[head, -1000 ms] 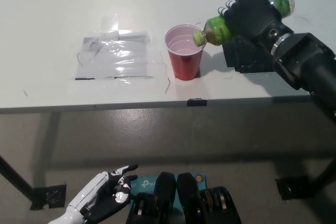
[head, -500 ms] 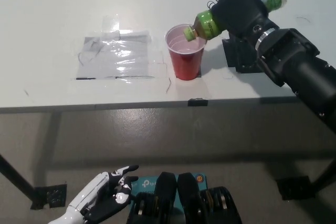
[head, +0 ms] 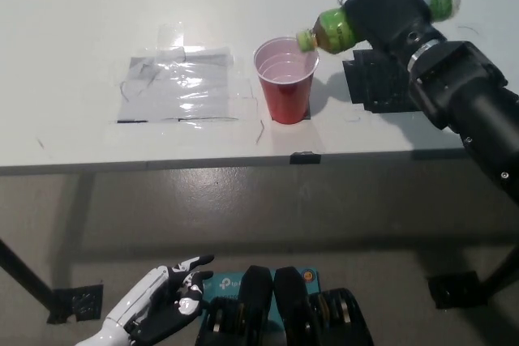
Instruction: The robot uses its right hand to pick up a bottle kept in the middle of the desk and tilt it into a cup kept next to it to pour water out
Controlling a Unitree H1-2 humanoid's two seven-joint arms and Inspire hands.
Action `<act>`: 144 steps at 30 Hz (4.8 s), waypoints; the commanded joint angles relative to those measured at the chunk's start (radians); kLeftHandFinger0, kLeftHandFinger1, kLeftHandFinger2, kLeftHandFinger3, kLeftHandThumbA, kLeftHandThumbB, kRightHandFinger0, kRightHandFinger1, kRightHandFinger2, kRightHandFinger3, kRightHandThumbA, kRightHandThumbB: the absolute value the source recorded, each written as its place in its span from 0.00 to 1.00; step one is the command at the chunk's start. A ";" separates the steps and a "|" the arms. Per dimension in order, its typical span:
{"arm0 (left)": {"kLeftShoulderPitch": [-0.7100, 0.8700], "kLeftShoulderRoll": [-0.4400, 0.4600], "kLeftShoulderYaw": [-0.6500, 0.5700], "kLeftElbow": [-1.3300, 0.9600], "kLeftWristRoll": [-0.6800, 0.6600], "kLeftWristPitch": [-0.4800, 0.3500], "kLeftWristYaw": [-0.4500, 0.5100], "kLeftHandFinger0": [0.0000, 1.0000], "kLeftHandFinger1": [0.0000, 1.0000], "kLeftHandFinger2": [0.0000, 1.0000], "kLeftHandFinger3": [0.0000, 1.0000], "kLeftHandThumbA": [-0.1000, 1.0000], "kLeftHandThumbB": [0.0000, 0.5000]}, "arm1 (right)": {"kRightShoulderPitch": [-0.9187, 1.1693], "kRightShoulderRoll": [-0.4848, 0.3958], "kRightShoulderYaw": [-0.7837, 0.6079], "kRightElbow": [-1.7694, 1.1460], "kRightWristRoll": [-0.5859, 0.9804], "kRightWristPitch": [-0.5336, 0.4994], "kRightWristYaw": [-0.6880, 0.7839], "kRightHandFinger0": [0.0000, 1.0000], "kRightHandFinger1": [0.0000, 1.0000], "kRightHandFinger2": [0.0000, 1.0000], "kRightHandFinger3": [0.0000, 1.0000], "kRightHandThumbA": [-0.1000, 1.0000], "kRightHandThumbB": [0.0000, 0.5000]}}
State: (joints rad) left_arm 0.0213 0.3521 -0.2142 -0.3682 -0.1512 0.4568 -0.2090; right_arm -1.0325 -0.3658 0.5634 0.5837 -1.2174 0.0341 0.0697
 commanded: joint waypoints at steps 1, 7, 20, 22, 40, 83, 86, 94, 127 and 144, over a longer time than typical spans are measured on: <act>-0.001 -0.001 0.008 -0.013 0.011 0.013 -0.009 0.68 0.91 1.00 1.00 1.00 0.62 | -0.014 0.048 -0.189 -0.084 0.249 0.104 0.103 0.00 0.03 0.27 0.44 0.00 0.02; 0.005 -0.003 0.011 -0.012 0.013 0.013 -0.013 0.67 0.92 1.00 1.00 1.00 0.63 | 0.008 0.125 -0.394 -0.138 0.463 0.185 0.192 0.00 0.00 0.17 0.18 0.00 0.10; -0.001 0.000 0.010 -0.013 0.015 0.013 -0.018 0.69 0.92 1.00 1.00 1.00 0.59 | 0.050 0.232 -0.897 -0.136 1.050 -0.137 -0.025 0.00 0.00 0.00 0.14 0.00 0.21; 0.003 -0.004 0.013 -0.012 0.014 0.013 -0.014 0.69 0.92 1.00 1.00 1.00 0.63 | 0.051 0.242 -0.912 -0.137 1.064 -0.171 -0.041 0.00 0.00 0.00 0.12 0.00 0.24; 0.008 -0.004 0.010 -0.010 0.021 0.011 -0.018 0.70 0.93 1.00 1.00 1.00 0.66 | 0.094 0.341 -1.072 -0.087 1.109 -0.403 -0.209 0.00 0.00 0.00 0.20 0.00 0.14; -0.026 -0.004 0.020 -0.015 0.036 0.013 -0.029 0.73 0.95 1.00 1.00 1.00 0.66 | 0.233 0.139 -0.621 0.128 0.864 -0.474 -0.381 0.00 0.00 0.00 0.21 0.00 0.41; -0.019 -0.002 0.025 -0.018 0.038 0.013 -0.033 0.73 0.95 1.00 1.00 1.00 0.65 | 0.232 0.149 -0.614 0.151 0.881 -0.487 -0.380 0.00 0.00 0.00 0.20 0.00 0.42; -0.021 -0.002 0.030 -0.013 0.038 0.013 -0.039 0.73 0.94 1.00 1.00 1.00 0.63 | 0.247 0.164 -0.630 0.150 0.923 -0.450 -0.380 0.00 0.00 0.00 0.26 0.00 0.34; -0.019 -0.003 0.036 -0.013 0.042 0.005 -0.040 0.70 0.93 1.00 1.00 1.00 0.65 | 0.288 0.109 -0.441 0.131 0.728 -0.109 -0.320 1.00 1.00 1.00 1.00 0.87 0.83; -0.008 -0.008 0.040 -0.016 0.040 0.012 -0.035 0.72 0.94 1.00 1.00 1.00 0.69 | 0.293 0.097 -0.377 0.057 0.721 0.064 -0.292 1.00 1.00 1.00 1.00 0.99 1.00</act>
State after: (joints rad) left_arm 0.0117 0.3471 -0.1887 -0.3674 -0.1124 0.4558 -0.2346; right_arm -0.7249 -0.2453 0.1951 0.6835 -0.4894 0.0507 -0.2409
